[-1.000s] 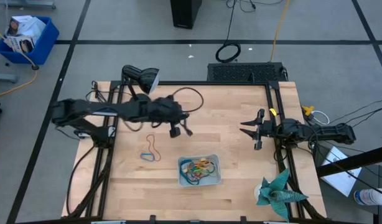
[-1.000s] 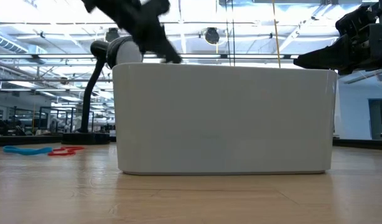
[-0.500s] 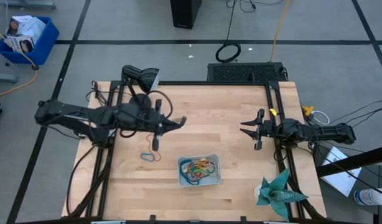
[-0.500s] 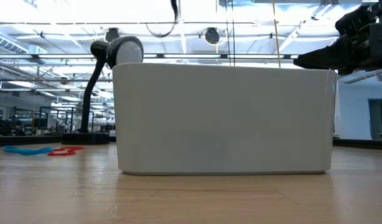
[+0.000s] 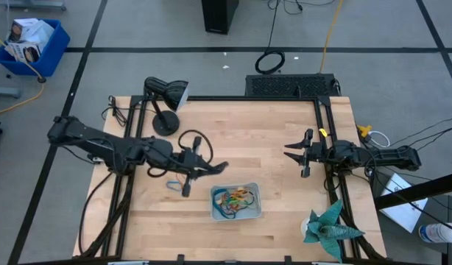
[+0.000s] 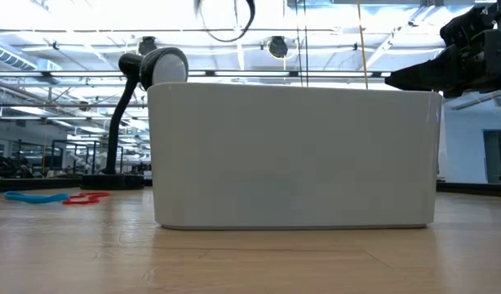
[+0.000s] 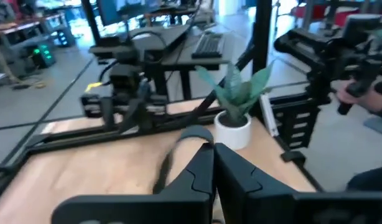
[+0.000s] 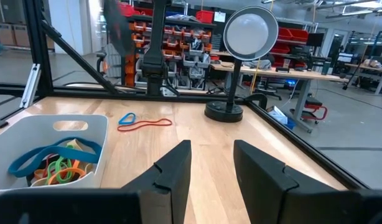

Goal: Pick and place rubber bands into bin
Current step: Put the black rubber band into the gray bin

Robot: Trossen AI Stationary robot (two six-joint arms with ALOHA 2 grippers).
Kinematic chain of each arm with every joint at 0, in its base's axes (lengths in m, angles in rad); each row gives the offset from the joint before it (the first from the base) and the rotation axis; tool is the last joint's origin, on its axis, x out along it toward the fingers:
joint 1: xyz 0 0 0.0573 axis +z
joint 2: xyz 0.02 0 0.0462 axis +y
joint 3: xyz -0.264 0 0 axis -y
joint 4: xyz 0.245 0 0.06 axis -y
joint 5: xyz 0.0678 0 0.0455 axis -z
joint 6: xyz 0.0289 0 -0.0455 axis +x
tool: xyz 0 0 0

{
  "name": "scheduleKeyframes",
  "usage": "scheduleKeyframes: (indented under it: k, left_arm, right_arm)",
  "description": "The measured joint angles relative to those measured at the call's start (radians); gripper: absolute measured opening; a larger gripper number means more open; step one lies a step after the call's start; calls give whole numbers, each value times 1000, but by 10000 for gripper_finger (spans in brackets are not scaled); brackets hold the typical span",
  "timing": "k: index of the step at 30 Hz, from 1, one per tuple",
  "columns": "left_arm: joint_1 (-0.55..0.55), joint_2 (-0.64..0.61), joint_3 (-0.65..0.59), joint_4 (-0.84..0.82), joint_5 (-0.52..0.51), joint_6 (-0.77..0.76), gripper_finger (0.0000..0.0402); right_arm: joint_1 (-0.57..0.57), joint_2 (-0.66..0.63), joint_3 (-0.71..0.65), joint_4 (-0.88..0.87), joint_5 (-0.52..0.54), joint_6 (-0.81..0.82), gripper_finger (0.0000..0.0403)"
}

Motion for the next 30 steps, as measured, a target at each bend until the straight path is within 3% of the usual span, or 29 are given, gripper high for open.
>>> scheduleKeyframes:
  k: [15,30]
  left_arm:
    - [-35,247,0,156,144,-47,5]
    - [-34,499,0,266,202,-113,15]
  right_arm:
    - [0,0,0,0,0,24,116]
    - [0,0,0,0,0,24,116]
